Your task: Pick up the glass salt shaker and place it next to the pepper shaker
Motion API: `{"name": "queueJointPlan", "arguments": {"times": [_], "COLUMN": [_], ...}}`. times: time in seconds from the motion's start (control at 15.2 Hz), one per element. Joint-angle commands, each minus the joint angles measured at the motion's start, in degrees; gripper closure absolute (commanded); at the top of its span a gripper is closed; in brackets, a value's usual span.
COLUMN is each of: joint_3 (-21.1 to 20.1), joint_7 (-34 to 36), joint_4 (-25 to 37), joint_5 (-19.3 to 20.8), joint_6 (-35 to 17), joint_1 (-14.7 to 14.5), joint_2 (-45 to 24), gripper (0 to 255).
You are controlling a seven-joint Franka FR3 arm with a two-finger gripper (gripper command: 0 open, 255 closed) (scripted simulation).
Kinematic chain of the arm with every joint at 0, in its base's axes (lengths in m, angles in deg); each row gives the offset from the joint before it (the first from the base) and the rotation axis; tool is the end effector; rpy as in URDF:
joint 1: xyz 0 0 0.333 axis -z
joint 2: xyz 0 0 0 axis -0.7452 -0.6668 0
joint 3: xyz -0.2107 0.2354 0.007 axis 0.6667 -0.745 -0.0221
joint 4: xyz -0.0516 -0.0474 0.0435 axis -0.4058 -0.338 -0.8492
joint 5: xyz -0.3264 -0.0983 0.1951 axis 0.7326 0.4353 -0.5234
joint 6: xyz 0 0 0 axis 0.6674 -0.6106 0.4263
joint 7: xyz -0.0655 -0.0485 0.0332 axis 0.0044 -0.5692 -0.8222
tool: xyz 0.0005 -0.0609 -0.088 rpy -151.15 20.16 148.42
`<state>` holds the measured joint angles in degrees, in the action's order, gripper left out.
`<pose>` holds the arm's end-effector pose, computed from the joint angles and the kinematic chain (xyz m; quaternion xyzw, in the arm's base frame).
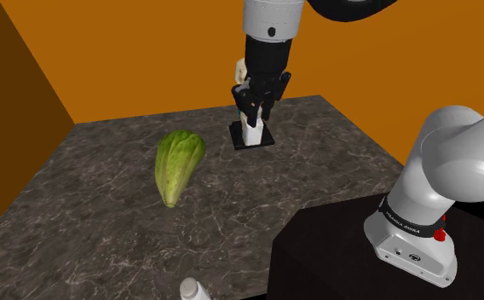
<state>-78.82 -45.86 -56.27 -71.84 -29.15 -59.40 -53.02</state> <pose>0.3134 0.2280 0.5379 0.9962 -0.0510 0.0702 0.0096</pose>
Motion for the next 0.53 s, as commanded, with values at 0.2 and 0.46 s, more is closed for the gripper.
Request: {"name": "queueJointPlan", "arguments": {"times": [0.2,0.46], "joint_3": [-6.2,-11.6], "joint_7": [7.4,13.4], "joint_4": [3.1,6.8], "joint_5": [-2.0,-2.7], "joint_6": [0.9,1.2], "joint_1": [-1.9,-2.6], "joint_2": [-1.8,-4.8], "gripper": [255,255]}}
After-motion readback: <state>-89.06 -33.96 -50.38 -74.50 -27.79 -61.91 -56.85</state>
